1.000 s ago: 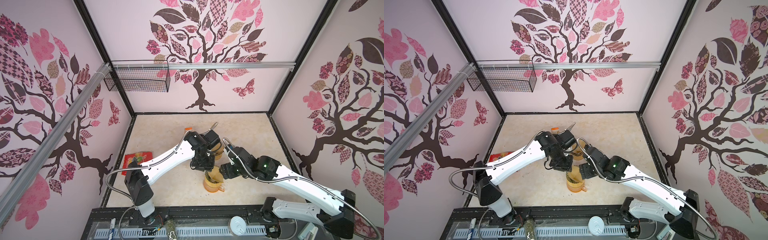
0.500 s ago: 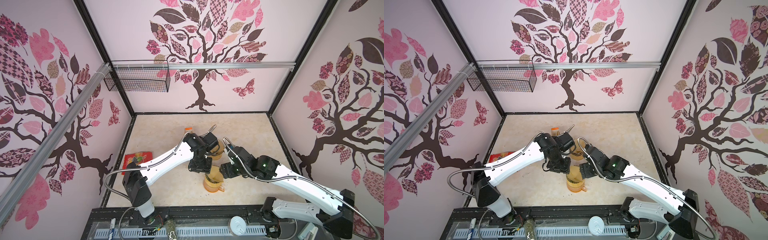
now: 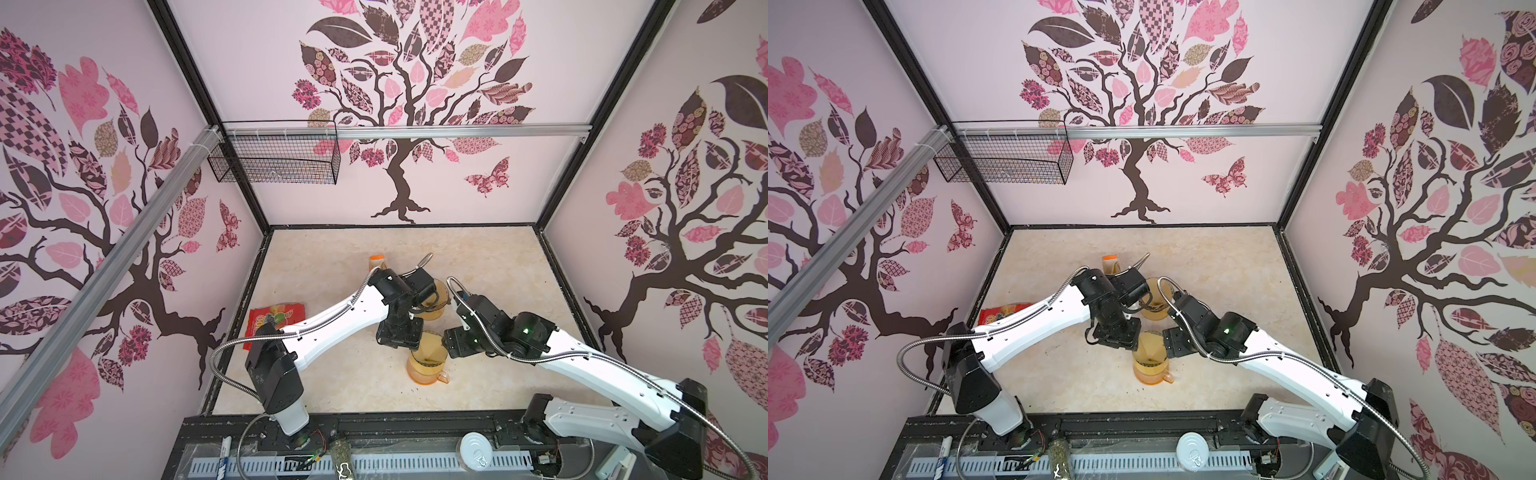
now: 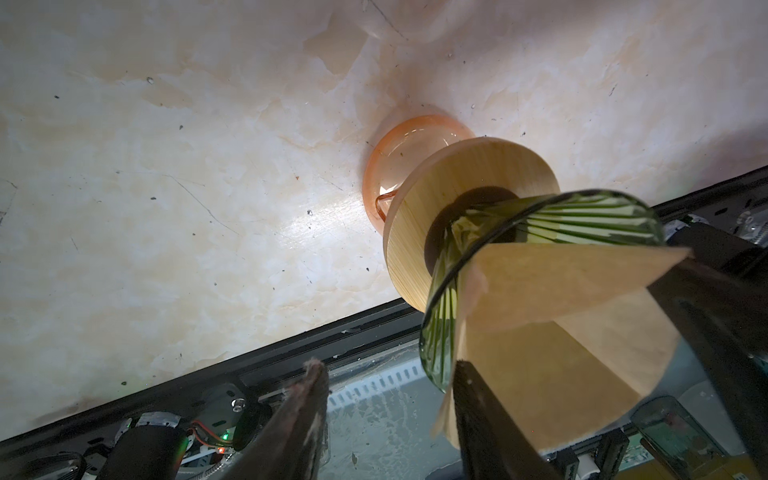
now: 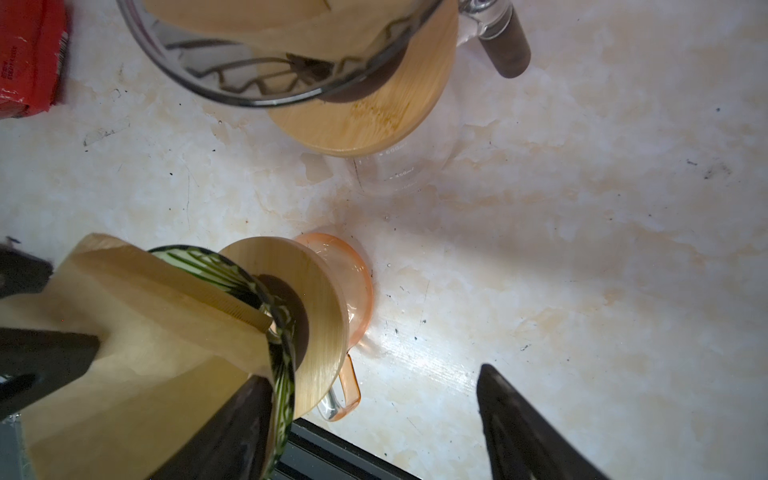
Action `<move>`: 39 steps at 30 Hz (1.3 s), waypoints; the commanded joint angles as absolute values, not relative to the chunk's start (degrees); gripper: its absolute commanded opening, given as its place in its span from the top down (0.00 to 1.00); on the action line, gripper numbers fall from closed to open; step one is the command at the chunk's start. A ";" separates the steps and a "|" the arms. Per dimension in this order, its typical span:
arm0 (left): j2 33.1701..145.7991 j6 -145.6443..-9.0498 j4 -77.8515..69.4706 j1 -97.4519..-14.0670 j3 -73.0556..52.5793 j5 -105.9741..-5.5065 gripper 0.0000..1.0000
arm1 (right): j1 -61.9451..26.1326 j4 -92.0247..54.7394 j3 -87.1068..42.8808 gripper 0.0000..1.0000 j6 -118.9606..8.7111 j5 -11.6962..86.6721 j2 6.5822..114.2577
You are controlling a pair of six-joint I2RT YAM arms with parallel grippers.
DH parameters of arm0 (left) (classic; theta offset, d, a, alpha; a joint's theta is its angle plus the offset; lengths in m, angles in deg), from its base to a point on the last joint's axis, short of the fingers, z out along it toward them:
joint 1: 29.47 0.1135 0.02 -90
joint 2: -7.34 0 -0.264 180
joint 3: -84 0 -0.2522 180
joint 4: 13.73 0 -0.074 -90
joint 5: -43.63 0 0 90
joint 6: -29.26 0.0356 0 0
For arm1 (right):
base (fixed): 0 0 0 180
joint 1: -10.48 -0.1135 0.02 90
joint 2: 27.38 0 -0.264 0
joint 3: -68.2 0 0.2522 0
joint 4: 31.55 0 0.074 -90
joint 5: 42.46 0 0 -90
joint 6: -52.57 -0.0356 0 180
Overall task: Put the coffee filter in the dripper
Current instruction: 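Lower the paper filter into the green cone while the right gripper steadies it, then press the paper filter down inside the green cone with both grippers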
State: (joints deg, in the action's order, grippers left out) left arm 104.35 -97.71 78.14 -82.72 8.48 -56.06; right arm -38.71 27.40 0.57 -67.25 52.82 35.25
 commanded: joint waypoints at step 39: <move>107.71 -95.90 77.20 -82.64 6.80 -54.54 0.47 | -37.91 27.12 -0.69 0.17 -63.53 46.75 38.45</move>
State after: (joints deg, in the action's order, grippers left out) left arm 107.37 -96.66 77.02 -82.72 7.93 -55.58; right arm -38.08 26.78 0.33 -64.21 46.22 37.70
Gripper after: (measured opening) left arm 0.527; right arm 0.831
